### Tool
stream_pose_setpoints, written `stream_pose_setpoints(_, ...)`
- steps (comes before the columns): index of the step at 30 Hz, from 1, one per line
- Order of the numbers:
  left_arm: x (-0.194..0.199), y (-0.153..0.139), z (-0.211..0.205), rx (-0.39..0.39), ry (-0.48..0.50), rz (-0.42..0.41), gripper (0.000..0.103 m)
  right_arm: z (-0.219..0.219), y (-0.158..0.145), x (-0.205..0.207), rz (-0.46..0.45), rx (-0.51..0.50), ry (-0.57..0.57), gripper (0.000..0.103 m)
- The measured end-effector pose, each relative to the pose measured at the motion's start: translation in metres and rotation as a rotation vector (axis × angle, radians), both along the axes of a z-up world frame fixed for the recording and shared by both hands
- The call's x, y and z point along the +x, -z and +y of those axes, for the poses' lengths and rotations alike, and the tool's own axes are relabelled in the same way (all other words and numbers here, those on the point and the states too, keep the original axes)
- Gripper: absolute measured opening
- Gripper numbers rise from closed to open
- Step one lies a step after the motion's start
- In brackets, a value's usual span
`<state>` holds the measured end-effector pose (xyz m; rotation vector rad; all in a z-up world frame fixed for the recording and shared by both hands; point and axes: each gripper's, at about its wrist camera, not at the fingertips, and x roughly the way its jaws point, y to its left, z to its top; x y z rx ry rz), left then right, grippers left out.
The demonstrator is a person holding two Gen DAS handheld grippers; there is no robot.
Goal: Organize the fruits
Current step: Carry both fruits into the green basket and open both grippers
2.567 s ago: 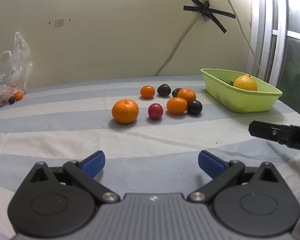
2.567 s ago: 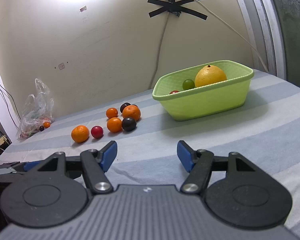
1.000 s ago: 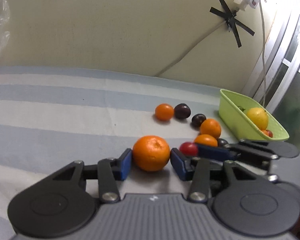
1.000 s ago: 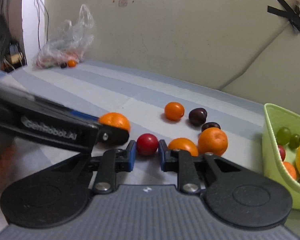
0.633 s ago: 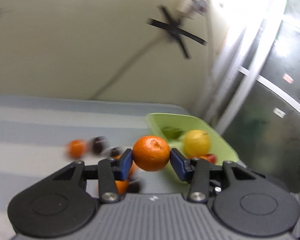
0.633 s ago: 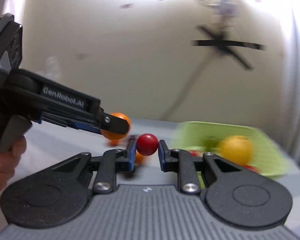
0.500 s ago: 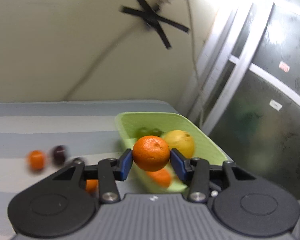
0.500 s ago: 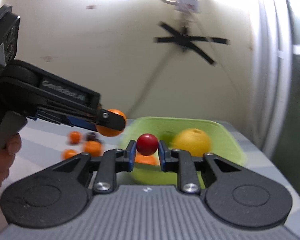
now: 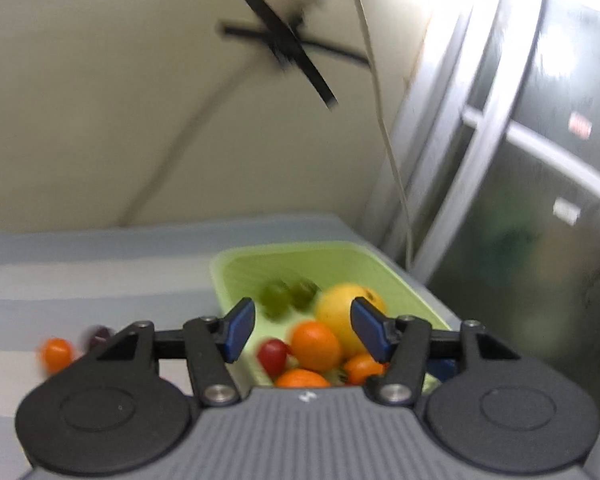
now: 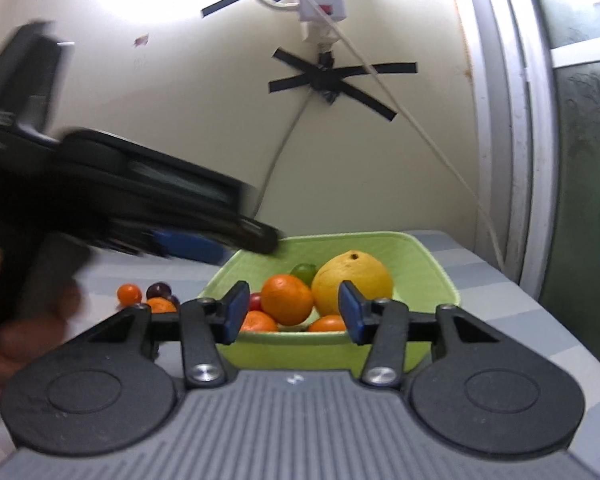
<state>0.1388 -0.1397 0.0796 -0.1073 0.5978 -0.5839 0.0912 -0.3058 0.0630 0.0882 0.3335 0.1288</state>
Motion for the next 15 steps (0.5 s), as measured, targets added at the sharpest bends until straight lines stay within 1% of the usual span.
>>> stream_pose_setpoints(3, -0.015, -0.007, 0.046, 0.007, -0.107, -0.050, 0.054, -0.003, -0.002, -0.006, -0.040, 0.012, 0.029, 0.051)
stream_pose_setpoints(6, -0.031, 0.001, 0.100, 0.041, -0.233, -0.048, 0.054, -0.004, -0.002, -0.011, -0.079, 0.020, 0.046, 0.051)
stream_pose_setpoints(8, -0.040, 0.013, 0.128, 0.067, -0.296, -0.027, 0.054, -0.002, -0.002, -0.016, -0.104, 0.019, 0.051, 0.051)
stream_pose_setpoints(10, -0.048, 0.031, 0.152, 0.093, -0.346, 0.005, 0.054, 0.000, -0.002, -0.018, -0.127, 0.012, 0.043, 0.051)
stream_pose_setpoints(11, -0.051, 0.041, 0.162, 0.108, -0.367, 0.025, 0.054, 0.003, -0.002, -0.018, -0.133, 0.005, 0.034, 0.048)
stream_pose_setpoints(12, -0.052, 0.051, 0.168, 0.113, -0.380, 0.047, 0.054, 0.006, -0.002, -0.017, -0.128, 0.000, 0.023, 0.042)
stream_pose_setpoints(13, -0.052, 0.057, 0.173, 0.107, -0.383, 0.068, 0.054, 0.010, -0.003, -0.017, -0.117, -0.001, 0.007, 0.039)
stream_pose_setpoints(15, -0.052, 0.066, 0.182, 0.068, -0.367, 0.107, 0.054, 0.023, -0.004, -0.018, -0.083, 0.007, -0.056, 0.035)
